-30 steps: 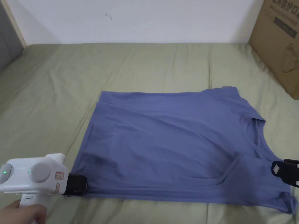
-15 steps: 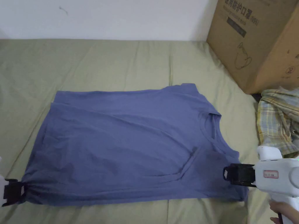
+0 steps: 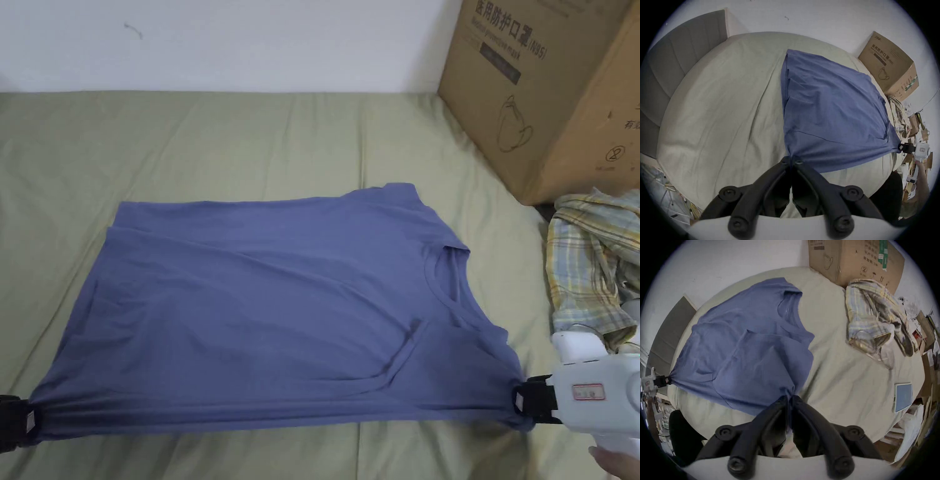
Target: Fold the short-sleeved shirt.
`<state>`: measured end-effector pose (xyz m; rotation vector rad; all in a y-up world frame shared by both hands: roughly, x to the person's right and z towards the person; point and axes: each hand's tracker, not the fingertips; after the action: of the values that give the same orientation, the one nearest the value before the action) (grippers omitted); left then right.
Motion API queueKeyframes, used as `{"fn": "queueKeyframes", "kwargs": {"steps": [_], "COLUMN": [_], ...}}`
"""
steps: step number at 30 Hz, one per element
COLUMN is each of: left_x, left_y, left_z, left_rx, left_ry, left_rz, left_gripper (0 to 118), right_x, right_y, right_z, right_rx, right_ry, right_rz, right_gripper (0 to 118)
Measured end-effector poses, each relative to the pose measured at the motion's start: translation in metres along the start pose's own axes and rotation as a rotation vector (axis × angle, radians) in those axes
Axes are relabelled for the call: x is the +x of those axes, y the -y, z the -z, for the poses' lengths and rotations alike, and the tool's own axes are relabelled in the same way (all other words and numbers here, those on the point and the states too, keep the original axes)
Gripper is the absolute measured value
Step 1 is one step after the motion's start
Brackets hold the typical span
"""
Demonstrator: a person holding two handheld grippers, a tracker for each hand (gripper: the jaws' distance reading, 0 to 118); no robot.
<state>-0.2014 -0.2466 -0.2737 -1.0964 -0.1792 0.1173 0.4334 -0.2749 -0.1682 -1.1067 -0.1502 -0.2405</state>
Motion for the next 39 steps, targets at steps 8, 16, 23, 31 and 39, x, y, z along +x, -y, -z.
{"fn": "queueKeyframes", "kwargs": {"steps": [8,16,23,31,39], "left_x": [0.005,0.000,0.008,0.014,0.017], "left_y": [-0.011,-0.120,-0.190,-0.195,-0.133], "left_z": [-0.022,0.028,0.113,0.139,0.065], "left_rx": [0.078,0.072,0.006,0.007,0.129], "left_ry": [0.072,0.081,0.051,-0.029,-0.016], "left_rz": [-0.073,-0.076,-0.137,-0.047,0.052], "left_gripper": [0,0,0,118,114], "right_x": [0.012,0.000,-0.016,-0.028,-0.025], "right_y": [-0.028,-0.150,-0.228,-0.210,-0.155], "right_z": [-0.028,-0.006,0.082,0.105,0.039], "right_rx": [0.070,0.103,0.020,0.111,0.207], "right_ry": [-0.094,-0.176,-0.099,-0.034,-0.083], "right_rz": [0.090,0.187,0.253,0.302,0.198], "right_gripper": [7,6,6,104,103]}}
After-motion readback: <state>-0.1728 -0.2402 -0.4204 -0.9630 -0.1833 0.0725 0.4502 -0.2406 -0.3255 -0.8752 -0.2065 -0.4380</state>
